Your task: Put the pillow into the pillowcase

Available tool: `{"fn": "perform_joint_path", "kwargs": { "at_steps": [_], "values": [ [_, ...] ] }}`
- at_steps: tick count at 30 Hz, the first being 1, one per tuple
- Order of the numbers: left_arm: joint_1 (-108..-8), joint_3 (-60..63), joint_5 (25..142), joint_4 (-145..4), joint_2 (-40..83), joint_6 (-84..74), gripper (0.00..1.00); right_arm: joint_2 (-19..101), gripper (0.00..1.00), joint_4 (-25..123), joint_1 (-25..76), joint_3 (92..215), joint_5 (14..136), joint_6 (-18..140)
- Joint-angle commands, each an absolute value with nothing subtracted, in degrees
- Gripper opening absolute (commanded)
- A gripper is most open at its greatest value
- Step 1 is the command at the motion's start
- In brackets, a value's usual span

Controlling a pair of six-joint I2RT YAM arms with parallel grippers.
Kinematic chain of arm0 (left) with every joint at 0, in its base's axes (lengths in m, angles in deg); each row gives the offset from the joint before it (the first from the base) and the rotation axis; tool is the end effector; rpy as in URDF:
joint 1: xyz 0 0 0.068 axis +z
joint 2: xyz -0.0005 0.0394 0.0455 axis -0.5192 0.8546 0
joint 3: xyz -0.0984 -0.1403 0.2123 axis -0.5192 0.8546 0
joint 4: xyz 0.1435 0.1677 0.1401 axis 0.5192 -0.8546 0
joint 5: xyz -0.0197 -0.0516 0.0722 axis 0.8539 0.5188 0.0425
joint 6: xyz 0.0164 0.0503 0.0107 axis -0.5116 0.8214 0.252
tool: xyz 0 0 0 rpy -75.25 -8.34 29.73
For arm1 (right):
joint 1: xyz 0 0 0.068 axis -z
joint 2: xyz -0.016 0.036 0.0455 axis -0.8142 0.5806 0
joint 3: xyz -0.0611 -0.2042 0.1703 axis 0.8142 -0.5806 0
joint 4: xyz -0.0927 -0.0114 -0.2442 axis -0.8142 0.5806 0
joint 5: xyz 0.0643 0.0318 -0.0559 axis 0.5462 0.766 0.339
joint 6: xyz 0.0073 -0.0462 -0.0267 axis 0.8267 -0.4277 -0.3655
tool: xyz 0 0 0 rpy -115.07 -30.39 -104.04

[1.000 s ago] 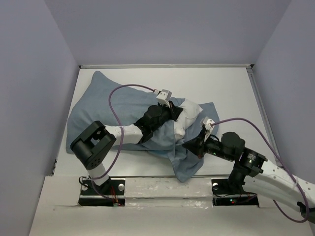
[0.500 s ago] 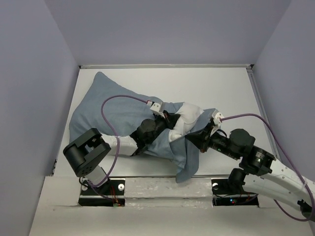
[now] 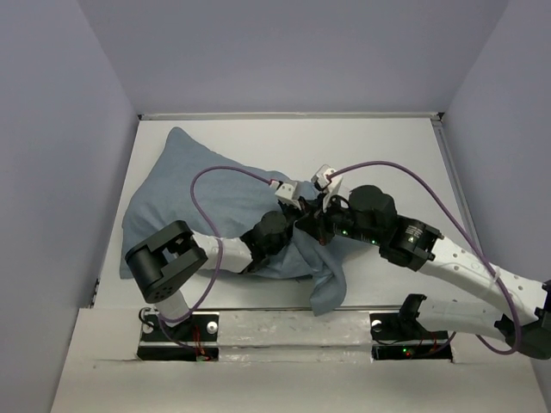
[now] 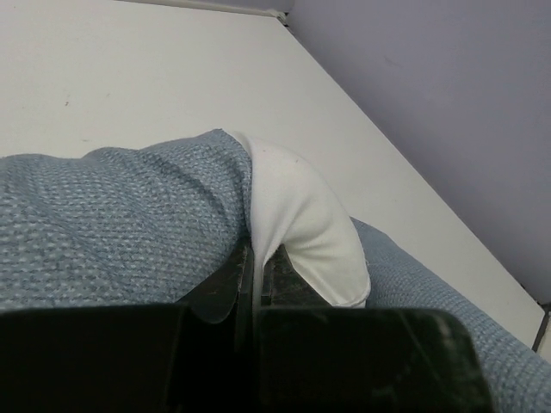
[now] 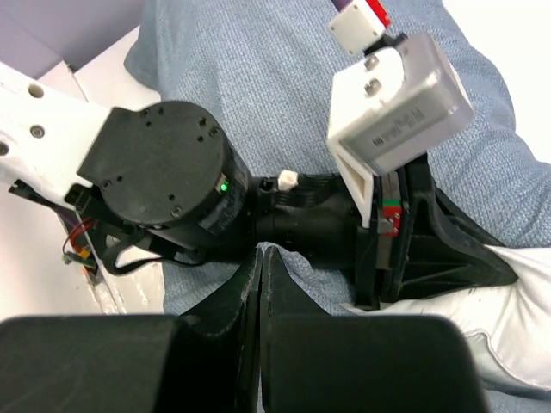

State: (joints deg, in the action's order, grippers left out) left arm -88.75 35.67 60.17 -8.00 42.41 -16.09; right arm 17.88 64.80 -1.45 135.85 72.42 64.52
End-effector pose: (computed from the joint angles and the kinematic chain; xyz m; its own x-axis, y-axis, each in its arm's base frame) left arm 0.1883 -0.2777 0.2118 -0.1991 -0.3655 -0.9093 0.6458 0.6489 -0.4023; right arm 0.1261 0.1927 0.3644 -0.3166 -0.1525 -0.9362 -0.8314 0.5199 0.1965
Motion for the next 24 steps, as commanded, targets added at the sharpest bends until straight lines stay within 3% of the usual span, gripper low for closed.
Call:
{"fn": "perform_joint_path", "kwargs": {
  "at_steps": [1,7,8,13,14,17,21,24],
  "values": [
    [-89.12,43.27,60.18,-18.32,41.68,-19.55,0.0,13.91,0.0,43.94,-4.2,141.31,79.98,65.96],
    [-81.47,50.66,69.67,-16.37,17.34,-27.54,0.03,7.3,0.0,39.02,-4.2,117.05,77.6,74.13],
    [-80.94,50.4,71.42,-17.59,13.22,-27.99,0.16,7.48,0.0,36.49,-4.2,112.76,78.55,76.23],
    [-80.68,49.44,79.07,-21.37,6.68,-30.98,0.41,11.95,0.0,33.3,-4.2,107.36,78.39,80.12],
    [-80.68,49.17,80.91,-23.56,5.37,-31.51,0.54,12.4,0.0,32.34,-4.72,107.1,78.91,80.9],
    [-80.68,47.42,81.9,-31.36,2.38,-30.03,0.77,12.23,0.0,32.42,-4.73,106.31,78.74,81.17],
    [-80.68,36.91,76.56,-47.59,-1.32,-22.93,0.83,10.91,0.0,33.39,-5.26,105.52,78.13,81.0],
    [-80.76,27.51,70.32,-60.43,3.39,-17.21,0.87,11.34,0.0,33.13,-5.26,104.73,77.42,81.43]
  ]
}}
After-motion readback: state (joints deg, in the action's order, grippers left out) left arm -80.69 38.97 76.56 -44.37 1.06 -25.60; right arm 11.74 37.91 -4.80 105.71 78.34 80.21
